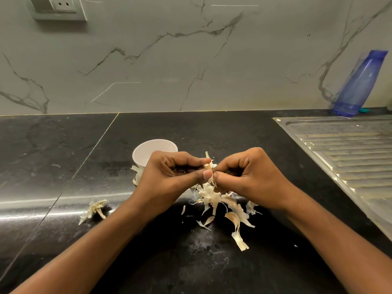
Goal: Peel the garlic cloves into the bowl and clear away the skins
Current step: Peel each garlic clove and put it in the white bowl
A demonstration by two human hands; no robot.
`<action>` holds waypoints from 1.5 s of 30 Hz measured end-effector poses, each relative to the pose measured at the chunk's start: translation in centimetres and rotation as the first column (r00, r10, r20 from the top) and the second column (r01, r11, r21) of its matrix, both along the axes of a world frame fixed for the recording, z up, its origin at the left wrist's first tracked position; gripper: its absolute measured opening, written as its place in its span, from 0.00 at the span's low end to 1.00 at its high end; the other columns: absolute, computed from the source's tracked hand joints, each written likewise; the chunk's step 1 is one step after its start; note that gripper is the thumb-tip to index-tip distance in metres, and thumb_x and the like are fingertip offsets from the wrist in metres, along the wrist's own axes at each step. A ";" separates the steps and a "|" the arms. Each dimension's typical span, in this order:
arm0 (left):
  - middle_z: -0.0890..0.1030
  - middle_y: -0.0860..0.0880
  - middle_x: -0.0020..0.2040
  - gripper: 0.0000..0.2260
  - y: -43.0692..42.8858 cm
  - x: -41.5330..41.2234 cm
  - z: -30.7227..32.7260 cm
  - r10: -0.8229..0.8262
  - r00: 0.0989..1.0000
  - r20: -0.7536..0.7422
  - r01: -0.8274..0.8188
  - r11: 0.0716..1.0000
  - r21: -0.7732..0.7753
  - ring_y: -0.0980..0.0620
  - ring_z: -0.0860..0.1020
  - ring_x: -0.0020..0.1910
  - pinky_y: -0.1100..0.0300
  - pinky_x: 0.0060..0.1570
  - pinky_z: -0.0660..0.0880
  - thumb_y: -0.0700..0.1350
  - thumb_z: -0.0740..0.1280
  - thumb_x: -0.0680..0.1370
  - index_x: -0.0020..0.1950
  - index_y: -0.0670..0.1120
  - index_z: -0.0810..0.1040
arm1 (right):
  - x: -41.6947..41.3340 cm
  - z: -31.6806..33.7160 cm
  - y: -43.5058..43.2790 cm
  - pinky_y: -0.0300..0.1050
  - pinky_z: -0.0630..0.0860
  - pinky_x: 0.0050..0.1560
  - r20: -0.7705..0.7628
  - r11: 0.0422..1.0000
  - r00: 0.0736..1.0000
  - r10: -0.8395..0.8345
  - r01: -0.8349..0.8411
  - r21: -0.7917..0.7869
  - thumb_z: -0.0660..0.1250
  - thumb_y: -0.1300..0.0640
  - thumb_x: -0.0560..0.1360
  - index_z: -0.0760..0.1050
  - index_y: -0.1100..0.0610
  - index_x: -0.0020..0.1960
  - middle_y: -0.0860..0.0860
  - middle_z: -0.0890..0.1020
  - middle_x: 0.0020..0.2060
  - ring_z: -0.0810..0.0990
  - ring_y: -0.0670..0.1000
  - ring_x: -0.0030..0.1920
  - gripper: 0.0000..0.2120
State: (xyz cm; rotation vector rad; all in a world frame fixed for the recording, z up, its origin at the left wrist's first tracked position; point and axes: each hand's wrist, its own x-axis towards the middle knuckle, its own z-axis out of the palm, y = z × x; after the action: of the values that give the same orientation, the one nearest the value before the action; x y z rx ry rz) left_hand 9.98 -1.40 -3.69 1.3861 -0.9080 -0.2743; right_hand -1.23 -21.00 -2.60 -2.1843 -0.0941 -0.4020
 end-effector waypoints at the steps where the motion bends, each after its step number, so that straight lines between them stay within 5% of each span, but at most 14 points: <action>1: 0.89 0.40 0.48 0.13 0.0 0.0 0.1 -0.006 1.000 -0.030 0.006 1.000 -0.008 0.39 0.88 0.48 0.48 0.53 0.85 0.37 0.78 0.71 0.54 0.37 0.87 | 0.0 0.2 0.0 0.57 0.87 0.43 -0.023 0.999 1.000 0.009 -0.007 0.050 0.76 0.58 0.78 0.88 0.60 0.49 0.51 0.89 0.38 0.89 0.54 0.38 0.05; 5: 0.89 0.41 0.48 0.13 0.1 0.1 0.3 -0.039 0.996 -0.077 0.040 0.999 0.004 0.41 0.88 0.47 0.52 0.51 0.85 0.38 0.78 0.70 0.54 0.39 0.87 | -0.1 0.9 -0.1 0.50 0.87 0.47 -0.084 0.984 0.996 0.041 -0.026 0.177 0.76 0.53 0.75 0.87 0.62 0.52 0.56 0.89 0.41 0.89 0.56 0.42 0.13; 8: 0.89 0.42 0.48 0.12 0.2 0.1 0.4 -0.043 0.997 -0.064 0.044 0.999 0.014 0.42 0.88 0.48 0.53 0.51 0.85 0.38 0.78 0.71 0.54 0.39 0.87 | -0.1 0.9 0.0 0.45 0.86 0.45 -0.113 0.986 0.992 0.049 -0.030 0.166 0.76 0.58 0.77 0.87 0.62 0.52 0.56 0.89 0.41 0.89 0.56 0.42 0.08; 18: 0.89 0.41 0.46 0.13 0.0 -0.4 0.3 0.007 0.999 -0.051 -0.007 1.000 0.010 0.41 0.88 0.45 0.52 0.49 0.86 0.36 0.78 0.71 0.54 0.35 0.86 | 0.0 0.2 0.9 0.60 0.86 0.40 -0.002 0.998 0.999 -0.044 0.044 0.048 0.76 0.58 0.78 0.89 0.59 0.46 0.51 0.88 0.36 0.88 0.54 0.36 0.05; 26: 0.88 0.39 0.48 0.15 0.2 -0.3 0.9 -0.045 0.992 -0.120 0.040 0.998 -0.041 0.41 0.88 0.47 0.55 0.49 0.85 0.36 0.76 0.71 0.57 0.36 0.85 | -0.1 1.0 0.4 0.48 0.87 0.45 -0.084 0.962 0.996 -0.001 0.024 0.272 0.74 0.65 0.78 0.87 0.64 0.50 0.58 0.89 0.40 0.89 0.60 0.41 0.04; 33: 0.88 0.40 0.50 0.14 0.3 -0.3 1.1 -0.080 0.990 -0.118 0.075 0.996 -0.049 0.40 0.88 0.48 0.55 0.50 0.85 0.38 0.76 0.70 0.56 0.39 0.86 | -0.4 1.9 0.2 0.47 0.87 0.44 -0.127 0.932 0.991 0.054 -0.004 0.362 0.76 0.57 0.73 0.87 0.64 0.52 0.59 0.89 0.43 0.89 0.60 0.41 0.12; 45: 0.88 0.41 0.50 0.17 0.3 -0.6 0.9 -0.076 0.992 -0.100 0.065 0.991 -0.115 0.42 0.88 0.52 0.57 0.50 0.84 0.35 0.75 0.71 0.60 0.36 0.84 | -0.2 1.2 1.4 0.51 0.87 0.40 -0.028 0.912 0.999 -0.035 0.043 0.408 0.77 0.60 0.73 0.86 0.67 0.48 0.62 0.88 0.38 0.88 0.62 0.37 0.10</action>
State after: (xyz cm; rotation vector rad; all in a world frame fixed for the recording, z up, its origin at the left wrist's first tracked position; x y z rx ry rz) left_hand 9.40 -1.14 -2.75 1.2275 -0.8740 -0.3418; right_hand -1.39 -19.61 -1.40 -1.7762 0.0438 -0.3832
